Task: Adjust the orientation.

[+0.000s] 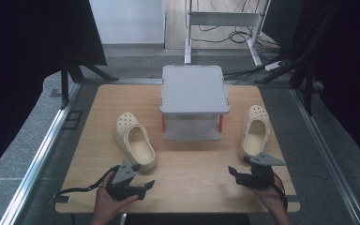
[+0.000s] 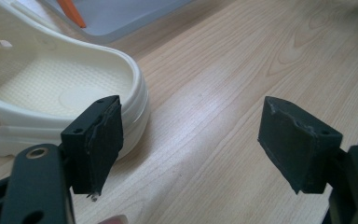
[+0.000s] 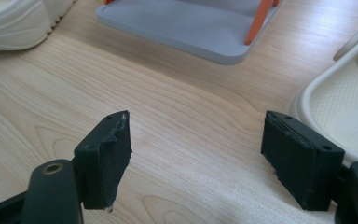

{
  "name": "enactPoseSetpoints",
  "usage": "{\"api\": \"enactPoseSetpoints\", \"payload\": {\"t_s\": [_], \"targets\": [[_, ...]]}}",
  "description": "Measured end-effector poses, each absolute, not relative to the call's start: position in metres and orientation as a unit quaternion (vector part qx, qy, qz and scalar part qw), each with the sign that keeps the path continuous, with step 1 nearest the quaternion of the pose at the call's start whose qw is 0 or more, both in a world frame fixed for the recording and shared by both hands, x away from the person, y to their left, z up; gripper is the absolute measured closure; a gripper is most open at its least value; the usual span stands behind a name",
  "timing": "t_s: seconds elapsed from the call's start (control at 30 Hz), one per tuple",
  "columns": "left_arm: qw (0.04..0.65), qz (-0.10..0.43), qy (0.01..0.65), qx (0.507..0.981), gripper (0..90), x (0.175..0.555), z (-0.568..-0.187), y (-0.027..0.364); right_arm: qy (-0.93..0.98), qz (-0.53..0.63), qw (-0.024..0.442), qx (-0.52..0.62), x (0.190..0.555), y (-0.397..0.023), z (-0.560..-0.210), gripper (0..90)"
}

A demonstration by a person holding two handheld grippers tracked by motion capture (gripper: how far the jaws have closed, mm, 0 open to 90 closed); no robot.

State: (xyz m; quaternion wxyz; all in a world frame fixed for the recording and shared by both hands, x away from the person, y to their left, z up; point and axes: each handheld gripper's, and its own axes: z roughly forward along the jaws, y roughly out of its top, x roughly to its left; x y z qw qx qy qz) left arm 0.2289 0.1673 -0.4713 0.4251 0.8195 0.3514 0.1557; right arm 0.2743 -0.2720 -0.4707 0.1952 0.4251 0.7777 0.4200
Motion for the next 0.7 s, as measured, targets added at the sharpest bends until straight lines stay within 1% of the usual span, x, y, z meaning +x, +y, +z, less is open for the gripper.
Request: {"api": "enactPoseSetpoints", "payload": {"t_s": [0.23,0.43,0.7], "targets": [[0.425,0.158,0.351,0.819,22.4,0.226,-0.47,0.169,0.783,0.424,0.19,0.413,0.274,-0.269,-0.468,26.8],[0.436,0.154,0.348,0.815,22.5,0.224,-0.464,0.172,0.781,0.438,0.185,0.404,0.275,-0.262,-0.455,26.8],[0.428,0.151,0.346,0.821,22.6,0.224,-0.468,0.17,0.785,0.451,0.168,0.39,0.287,-0.246,-0.445,29.0]]}}
